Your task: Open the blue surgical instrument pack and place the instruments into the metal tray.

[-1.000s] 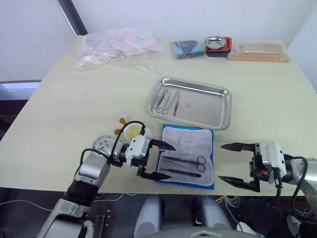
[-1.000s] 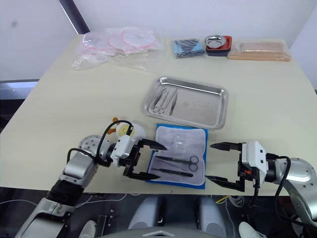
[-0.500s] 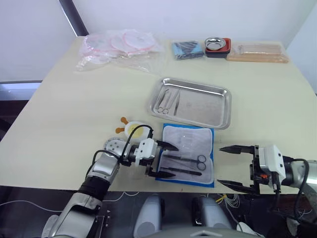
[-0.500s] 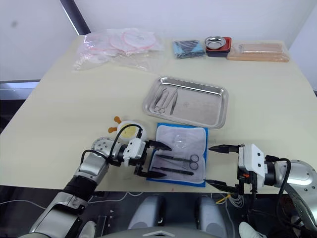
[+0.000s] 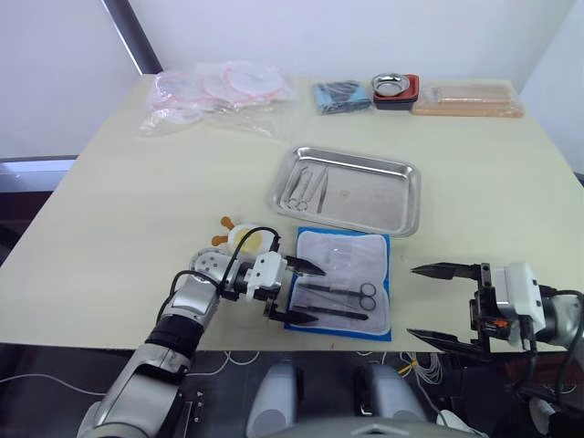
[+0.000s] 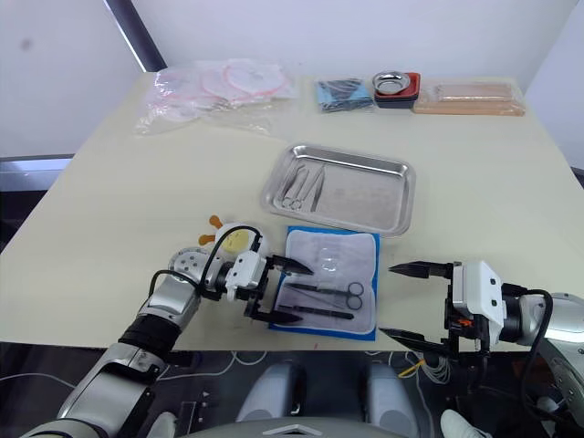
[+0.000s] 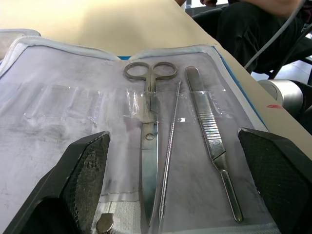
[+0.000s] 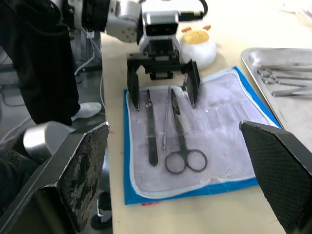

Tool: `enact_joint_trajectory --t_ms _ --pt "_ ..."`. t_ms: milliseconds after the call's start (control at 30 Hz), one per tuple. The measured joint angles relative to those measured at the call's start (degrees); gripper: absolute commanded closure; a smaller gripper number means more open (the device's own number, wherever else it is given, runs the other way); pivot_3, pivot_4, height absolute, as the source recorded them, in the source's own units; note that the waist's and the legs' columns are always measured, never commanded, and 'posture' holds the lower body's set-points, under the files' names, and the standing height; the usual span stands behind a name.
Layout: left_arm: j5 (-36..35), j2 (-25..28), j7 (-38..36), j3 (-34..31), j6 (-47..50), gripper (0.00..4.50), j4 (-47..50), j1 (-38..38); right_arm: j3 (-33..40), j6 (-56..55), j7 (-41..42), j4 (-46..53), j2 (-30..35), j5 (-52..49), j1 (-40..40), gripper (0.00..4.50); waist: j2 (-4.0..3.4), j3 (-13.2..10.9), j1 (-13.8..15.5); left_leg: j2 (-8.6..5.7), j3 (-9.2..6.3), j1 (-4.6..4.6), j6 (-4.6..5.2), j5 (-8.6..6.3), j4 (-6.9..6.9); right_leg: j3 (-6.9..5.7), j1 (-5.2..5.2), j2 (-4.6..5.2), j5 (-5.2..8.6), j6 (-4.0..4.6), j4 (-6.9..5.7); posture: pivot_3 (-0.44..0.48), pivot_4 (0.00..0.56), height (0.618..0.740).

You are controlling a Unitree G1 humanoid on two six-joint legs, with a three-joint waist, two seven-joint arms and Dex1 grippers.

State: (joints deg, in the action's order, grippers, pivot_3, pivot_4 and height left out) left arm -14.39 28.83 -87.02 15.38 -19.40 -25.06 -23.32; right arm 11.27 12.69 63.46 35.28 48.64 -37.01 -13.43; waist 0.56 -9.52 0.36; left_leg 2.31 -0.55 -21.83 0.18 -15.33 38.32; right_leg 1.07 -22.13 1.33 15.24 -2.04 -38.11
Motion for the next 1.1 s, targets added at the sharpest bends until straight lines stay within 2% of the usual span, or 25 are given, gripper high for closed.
enact_joint_trajectory --t_ms 267,567,833,967,1100 --pt "-0.1 0.1 -0.2 0.0 -2.1 0.07 -2.0 -0.1 1.0 4.4 -1.6 2.5 1.1 -4.0 3.4 0.0 -0.32 0.4 -0.4 0.07 0.01 0.07 0.0 0.0 0.0 0.1 0.03 -0.12 -0.03 0.02 0.0 0.0 0.15 0.74" --pt "-0.4 0.5 -0.2 -0.3 -1.4 0.07 -2.2 0.4 -1.2 6.4 -4.6 2.5 0.8 -2.3 6.0 0.0 -0.52 0.6 -1.1 0.1 0.04 0.1 0.0 0.0 0.0 0.28 0.03 -0.26 0.04 0.16 0.0 0.0 0.15 0.74" --pt "-0.4 0.7 -0.3 0.4 -0.8 0.07 -2.4 0.6 -16.3 9.5 -12.4 -1.4 -3.6 11.6 14.5 0.0 -0.64 0.8 -1.2 0.12 0.09 0.12 0.0 0.0 -0.04 0.41 0.0 -0.34 0.09 0.25 0.01 0.0 0.15 0.74" --pt "-0.4 0.7 -0.2 0.4 -0.7 0.07 -2.3 0.8 -20.3 10.1 -13.9 -3.3 -5.6 14.7 16.3 0.0 -0.65 0.9 -1.2 0.12 0.08 0.11 0.0 0.0 -0.05 0.42 -0.01 -0.36 0.09 0.24 0.01 0.0 0.15 0.74" --pt "-0.4 0.8 -0.1 0.4 -0.5 0.07 -2.3 1.0 -26.6 10.7 -15.8 -9.0 -9.4 21.1 21.4 0.0 -0.63 1.0 -1.3 0.12 0.13 0.13 0.0 0.0 -0.03 0.47 -0.01 -0.36 0.09 0.25 0.0 0.0 0.15 0.74"
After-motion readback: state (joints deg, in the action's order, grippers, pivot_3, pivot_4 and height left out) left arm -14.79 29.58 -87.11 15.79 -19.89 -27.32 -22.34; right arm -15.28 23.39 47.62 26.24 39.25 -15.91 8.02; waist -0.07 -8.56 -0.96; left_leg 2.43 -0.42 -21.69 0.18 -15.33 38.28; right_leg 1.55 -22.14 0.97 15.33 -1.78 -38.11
